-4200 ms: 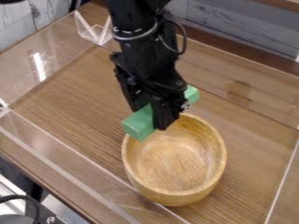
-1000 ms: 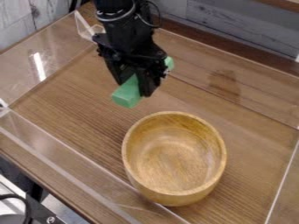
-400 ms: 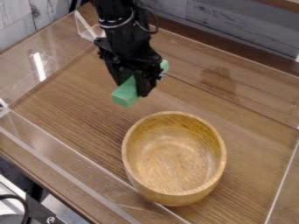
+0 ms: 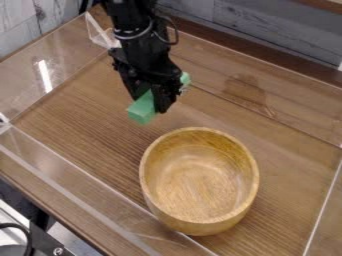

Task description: Remove the green block from inside the brown bowl and put it on the table

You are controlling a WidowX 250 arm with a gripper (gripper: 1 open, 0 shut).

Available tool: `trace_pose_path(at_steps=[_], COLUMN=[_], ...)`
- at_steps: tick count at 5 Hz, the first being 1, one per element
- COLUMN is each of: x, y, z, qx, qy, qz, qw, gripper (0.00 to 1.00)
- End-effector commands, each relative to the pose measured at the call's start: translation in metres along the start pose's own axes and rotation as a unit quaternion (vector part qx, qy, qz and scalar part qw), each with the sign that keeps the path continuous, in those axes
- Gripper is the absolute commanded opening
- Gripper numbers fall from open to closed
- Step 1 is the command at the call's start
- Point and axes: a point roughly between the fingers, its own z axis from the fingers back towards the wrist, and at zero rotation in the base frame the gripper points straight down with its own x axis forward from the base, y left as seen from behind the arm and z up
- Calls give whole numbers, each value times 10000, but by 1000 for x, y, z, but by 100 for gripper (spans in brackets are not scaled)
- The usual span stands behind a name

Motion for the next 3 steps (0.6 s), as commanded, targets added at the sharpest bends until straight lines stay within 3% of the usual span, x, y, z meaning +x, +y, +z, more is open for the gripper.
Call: trace_pose_path(at_steps=[1,3], x=[17,23], y=[11,19], z=[8,-3], qx=[161,227], qy=[-304,-309], qz=[-34,-80], qw=[9994,9992], gripper=[0,0])
